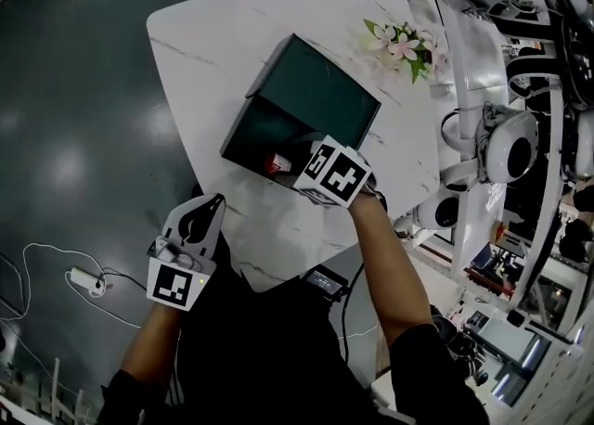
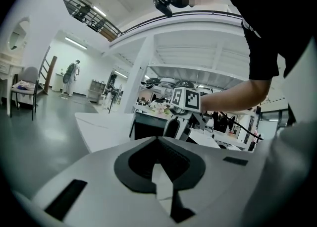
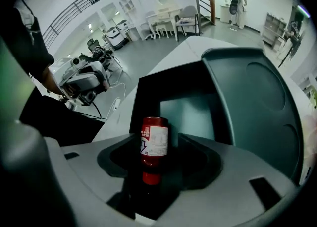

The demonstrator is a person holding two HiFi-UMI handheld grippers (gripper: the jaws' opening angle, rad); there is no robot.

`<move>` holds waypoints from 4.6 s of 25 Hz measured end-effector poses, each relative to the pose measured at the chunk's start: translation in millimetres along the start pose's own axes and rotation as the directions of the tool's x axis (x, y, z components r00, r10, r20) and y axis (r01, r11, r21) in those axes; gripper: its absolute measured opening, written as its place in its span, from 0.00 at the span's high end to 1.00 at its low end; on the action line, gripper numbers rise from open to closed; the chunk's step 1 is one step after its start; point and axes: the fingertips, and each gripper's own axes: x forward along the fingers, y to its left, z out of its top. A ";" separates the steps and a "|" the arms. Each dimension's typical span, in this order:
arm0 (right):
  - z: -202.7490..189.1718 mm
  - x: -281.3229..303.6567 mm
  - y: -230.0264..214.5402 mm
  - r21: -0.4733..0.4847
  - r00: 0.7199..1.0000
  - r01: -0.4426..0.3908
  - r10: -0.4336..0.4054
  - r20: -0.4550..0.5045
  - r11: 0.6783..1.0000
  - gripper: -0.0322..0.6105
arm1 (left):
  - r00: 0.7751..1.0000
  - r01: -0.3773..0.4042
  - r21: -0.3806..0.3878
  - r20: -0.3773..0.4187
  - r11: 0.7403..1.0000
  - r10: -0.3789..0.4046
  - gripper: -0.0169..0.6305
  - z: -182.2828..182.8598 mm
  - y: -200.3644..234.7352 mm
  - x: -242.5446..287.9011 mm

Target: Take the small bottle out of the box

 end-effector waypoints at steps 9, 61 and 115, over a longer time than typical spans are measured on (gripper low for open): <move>8.3 10.8 -5.1 0.005 0.996 0.070 -0.070 -0.056 0.998 0.54 | 1.000 -0.009 -0.024 0.013 1.000 0.009 0.95 -3.2 -0.3 3.3; -199.4 -290.4 260.2 0.361 -0.121 0.412 -0.342 0.932 0.837 0.58 | 0.928 -0.199 0.302 0.364 0.932 0.080 0.95 94.3 -234.8 -161.6; -393.3 -198.9 464.3 0.293 0.074 0.324 -0.333 0.940 0.899 0.58 | 0.970 -0.153 0.304 0.226 0.940 0.085 0.95 -99.8 -452.1 -281.8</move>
